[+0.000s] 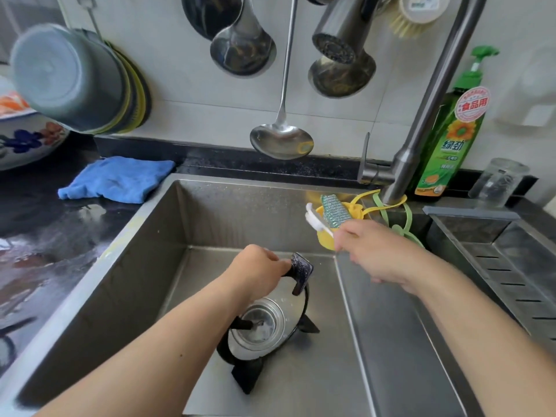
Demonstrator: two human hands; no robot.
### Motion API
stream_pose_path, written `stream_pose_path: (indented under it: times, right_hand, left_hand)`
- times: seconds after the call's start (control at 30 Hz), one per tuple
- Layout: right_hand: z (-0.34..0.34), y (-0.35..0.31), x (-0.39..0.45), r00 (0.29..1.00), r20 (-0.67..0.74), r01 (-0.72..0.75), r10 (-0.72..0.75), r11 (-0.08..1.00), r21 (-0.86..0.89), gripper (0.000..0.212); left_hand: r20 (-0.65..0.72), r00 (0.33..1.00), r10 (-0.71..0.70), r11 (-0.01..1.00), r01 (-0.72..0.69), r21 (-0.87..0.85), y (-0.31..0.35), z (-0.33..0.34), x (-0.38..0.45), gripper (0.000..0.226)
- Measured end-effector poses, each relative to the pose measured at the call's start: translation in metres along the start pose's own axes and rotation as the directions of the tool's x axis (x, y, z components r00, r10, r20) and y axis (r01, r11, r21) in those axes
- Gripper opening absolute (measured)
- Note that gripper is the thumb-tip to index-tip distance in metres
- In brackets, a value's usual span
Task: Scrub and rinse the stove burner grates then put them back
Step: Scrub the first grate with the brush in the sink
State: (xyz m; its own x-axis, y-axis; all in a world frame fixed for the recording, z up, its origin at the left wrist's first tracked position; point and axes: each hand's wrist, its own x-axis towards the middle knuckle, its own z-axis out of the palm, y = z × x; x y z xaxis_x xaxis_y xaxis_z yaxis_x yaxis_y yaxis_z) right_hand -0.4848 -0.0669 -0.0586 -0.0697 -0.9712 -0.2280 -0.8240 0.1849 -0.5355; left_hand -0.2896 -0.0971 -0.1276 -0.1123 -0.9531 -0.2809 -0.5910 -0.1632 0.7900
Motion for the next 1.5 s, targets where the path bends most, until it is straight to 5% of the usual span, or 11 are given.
stream_pose_path:
  times: [0.2, 0.47, 0.63, 0.8, 0.93, 1.13, 1.3, 1.5]
  right_hand:
    - [0.017, 0.016, -0.012, 0.969, -0.108, 0.214, -0.221, 0.974, -0.074, 0.035]
    - [0.023, 0.015, -0.012, 0.904, -0.236, 0.353, -0.355, 0.934, -0.052, 0.042]
    - [0.025, 0.011, -0.011, 0.867, -0.263, 0.427, -0.422, 0.903, -0.042, 0.038]
    - [0.018, 0.014, -0.019, 0.892, -0.084, 0.443, -0.444, 0.896, -0.022, 0.031]
    - [0.018, 0.011, -0.007, 0.899, -0.197, 0.39, -0.391, 0.92, -0.045, 0.04]
    - [0.031, 0.008, -0.024, 0.908, -0.185, 0.382, -0.376, 0.924, -0.002, 0.043]
    - [0.045, -0.006, -0.018, 0.917, -0.32, 0.262, -0.237, 0.964, 0.039, 0.047]
    - [0.057, -0.018, -0.038, 0.946, -0.208, 0.286, -0.248, 0.941, 0.179, 0.046]
  left_hand:
    - [-0.103, 0.986, 0.129, 0.987, -0.117, 0.112, 0.002, -0.014, 0.0, 0.049]
    - [-0.344, 0.935, 0.087, 0.994, -0.106, -0.038, 0.013, -0.027, -0.003, 0.039]
    - [-0.407, 0.897, 0.171, 0.984, -0.136, 0.113, 0.012, -0.027, -0.002, 0.047]
    - [-0.41, 0.879, 0.243, 0.961, -0.16, 0.226, 0.009, -0.027, -0.001, 0.05]
    - [-0.367, 0.895, 0.253, 0.958, -0.178, 0.226, 0.009, -0.023, 0.001, 0.051]
    - [-0.341, 0.931, 0.131, 0.991, -0.124, 0.044, 0.006, -0.024, 0.006, 0.053]
    - [-0.363, 0.93, 0.058, 0.975, -0.131, -0.18, 0.015, -0.019, 0.001, 0.041]
    - [-0.389, 0.921, 0.021, 0.904, -0.183, -0.386, 0.014, -0.023, 0.001, 0.03]
